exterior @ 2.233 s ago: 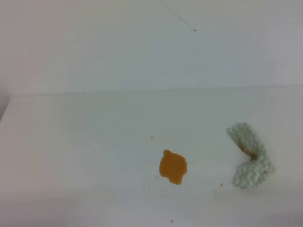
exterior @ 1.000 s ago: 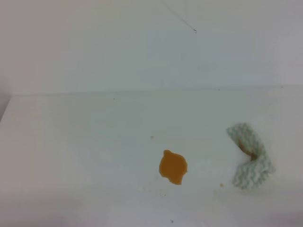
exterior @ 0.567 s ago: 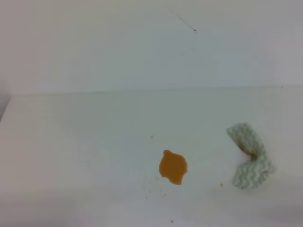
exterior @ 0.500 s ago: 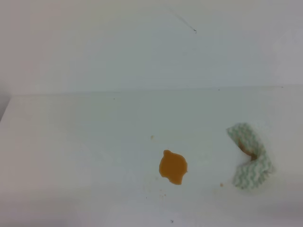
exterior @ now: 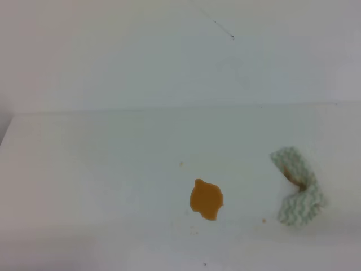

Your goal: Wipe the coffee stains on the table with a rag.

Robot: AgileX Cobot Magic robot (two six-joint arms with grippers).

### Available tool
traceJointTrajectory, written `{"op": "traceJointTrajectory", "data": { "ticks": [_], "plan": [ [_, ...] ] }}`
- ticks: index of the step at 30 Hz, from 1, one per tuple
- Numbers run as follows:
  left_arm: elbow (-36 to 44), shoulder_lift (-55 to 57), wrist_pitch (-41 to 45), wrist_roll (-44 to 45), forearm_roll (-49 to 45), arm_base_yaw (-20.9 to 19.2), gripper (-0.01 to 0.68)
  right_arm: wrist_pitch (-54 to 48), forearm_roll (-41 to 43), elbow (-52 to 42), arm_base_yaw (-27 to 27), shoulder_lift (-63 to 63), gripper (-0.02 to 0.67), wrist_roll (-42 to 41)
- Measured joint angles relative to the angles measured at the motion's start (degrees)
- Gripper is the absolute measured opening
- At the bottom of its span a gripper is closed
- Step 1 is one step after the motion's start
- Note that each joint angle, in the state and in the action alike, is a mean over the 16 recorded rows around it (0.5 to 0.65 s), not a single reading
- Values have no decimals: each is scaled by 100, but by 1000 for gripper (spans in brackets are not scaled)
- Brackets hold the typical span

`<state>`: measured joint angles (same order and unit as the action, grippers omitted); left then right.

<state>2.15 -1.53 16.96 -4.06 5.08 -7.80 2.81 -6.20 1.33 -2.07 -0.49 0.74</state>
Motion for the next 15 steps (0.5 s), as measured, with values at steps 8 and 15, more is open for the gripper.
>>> {"op": "traceJointTrajectory", "data": {
  "ticks": [8, 15],
  "plan": [
    [0, 0, 0, 0, -6, 0, 1, -933, -153, 1059, 0, 707, -3, -148],
    [0, 0, 0, 0, -9, 0, 1, -2091, -242, 2250, 0, 2144, -3, -381]
  ]
}}
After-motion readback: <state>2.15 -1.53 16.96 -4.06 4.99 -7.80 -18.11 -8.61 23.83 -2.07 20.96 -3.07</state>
